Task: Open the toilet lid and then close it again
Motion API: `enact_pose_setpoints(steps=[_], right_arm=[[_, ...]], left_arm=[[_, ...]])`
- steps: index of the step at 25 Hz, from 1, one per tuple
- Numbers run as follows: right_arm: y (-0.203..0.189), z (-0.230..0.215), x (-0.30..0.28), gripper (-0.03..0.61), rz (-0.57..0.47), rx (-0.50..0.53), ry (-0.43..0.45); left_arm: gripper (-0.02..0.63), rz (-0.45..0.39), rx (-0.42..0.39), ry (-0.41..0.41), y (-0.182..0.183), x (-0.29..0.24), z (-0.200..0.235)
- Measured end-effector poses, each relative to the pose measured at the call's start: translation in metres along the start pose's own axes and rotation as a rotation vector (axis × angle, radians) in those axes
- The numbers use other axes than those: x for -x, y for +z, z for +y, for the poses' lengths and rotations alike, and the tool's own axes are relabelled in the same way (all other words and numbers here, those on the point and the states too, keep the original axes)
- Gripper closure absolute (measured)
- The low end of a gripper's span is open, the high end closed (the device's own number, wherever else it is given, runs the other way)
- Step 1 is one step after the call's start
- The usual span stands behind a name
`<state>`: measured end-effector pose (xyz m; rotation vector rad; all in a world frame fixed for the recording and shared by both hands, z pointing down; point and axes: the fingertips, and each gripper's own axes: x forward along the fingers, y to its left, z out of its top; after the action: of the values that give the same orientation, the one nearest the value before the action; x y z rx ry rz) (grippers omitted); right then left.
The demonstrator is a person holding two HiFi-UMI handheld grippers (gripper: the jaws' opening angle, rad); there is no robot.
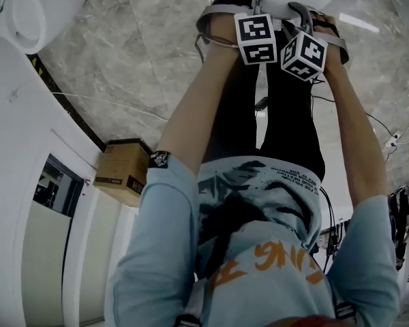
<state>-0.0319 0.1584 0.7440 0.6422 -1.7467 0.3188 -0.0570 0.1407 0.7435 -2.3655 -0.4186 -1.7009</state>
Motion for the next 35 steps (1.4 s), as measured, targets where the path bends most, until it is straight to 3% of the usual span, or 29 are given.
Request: enact_pose_setpoints(steps=[3, 6, 9, 13, 22, 29, 35], right_arm=[[0.008, -0.007, 0.014, 0.353, 0.003, -0.024, 0.075], [0.013, -0.024, 0.033, 0.426, -0.039, -0.092, 0.084], [0.009, -0.046, 0.066, 0.479, -0.083, -0.172, 0.030], [0.013, -0.097, 0.121, 0.565, -0.155, -0.279, -0.042], [0.038, -0.215, 0.236, 0.565, -0.347, -0.425, -0.138], [0.068, -0.299, 0.316, 0.565, -0.476, -0.471, -0.287], [0.105, -0.372, 0.362, 0.565, -0.516, -0.471, -0.458]], left_arm=[[0.355, -0.022, 0.025, -0.029, -0.001, 0.016, 0.006], [0.488, 0.002, 0.081, -0.062, -0.003, 0.029, 0.009], [0.574, 0.051, 0.038, -0.002, 0.002, 0.054, 0.016], [0.586, -0.002, 0.135, 0.115, 0.024, 0.108, 0.060], [0.588, -0.214, 0.363, 0.396, 0.102, 0.270, 0.178], [0.588, -0.335, 0.391, 0.570, 0.149, 0.374, 0.227], [0.586, -0.405, 0.443, 0.661, 0.151, 0.424, 0.281]])
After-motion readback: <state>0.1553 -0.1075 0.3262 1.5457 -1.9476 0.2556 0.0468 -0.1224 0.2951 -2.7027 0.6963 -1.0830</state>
